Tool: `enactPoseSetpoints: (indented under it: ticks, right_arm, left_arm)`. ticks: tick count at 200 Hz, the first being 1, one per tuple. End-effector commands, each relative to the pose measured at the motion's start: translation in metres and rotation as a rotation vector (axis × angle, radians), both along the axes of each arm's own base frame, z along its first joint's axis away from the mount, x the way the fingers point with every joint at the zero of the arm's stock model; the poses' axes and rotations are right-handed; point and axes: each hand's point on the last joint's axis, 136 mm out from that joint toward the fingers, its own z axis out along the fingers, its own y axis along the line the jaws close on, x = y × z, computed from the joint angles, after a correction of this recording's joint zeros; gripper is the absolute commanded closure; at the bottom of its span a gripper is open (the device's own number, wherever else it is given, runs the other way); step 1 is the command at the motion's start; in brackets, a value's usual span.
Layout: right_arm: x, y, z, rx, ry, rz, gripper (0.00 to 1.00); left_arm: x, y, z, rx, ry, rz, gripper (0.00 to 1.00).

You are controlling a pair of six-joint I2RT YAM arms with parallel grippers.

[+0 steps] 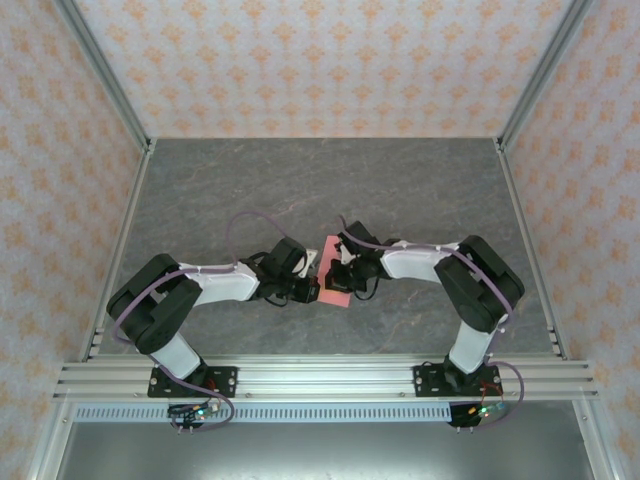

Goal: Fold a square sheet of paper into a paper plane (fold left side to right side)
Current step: Fold the triangle a second time at the center of the table.

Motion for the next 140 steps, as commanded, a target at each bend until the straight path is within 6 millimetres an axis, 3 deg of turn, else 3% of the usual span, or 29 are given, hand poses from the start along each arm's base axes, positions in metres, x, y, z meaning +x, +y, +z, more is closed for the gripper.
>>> enactPoseSetpoints:
  ticks: [1, 140]
  right_arm:
    - [0.004, -0.029, -0.014, -0.121, 0.007, -0.021, 0.95]
    - [0.032, -0.089, -0.017, -0.16, 0.016, -0.112, 0.95]
  left_arm:
    - [-0.016, 0.021, -0.026, 0.12, 0.067, 0.008, 0.94]
    - [-0.018, 0.022, -0.029, 0.12, 0.075, 0.011, 0.94]
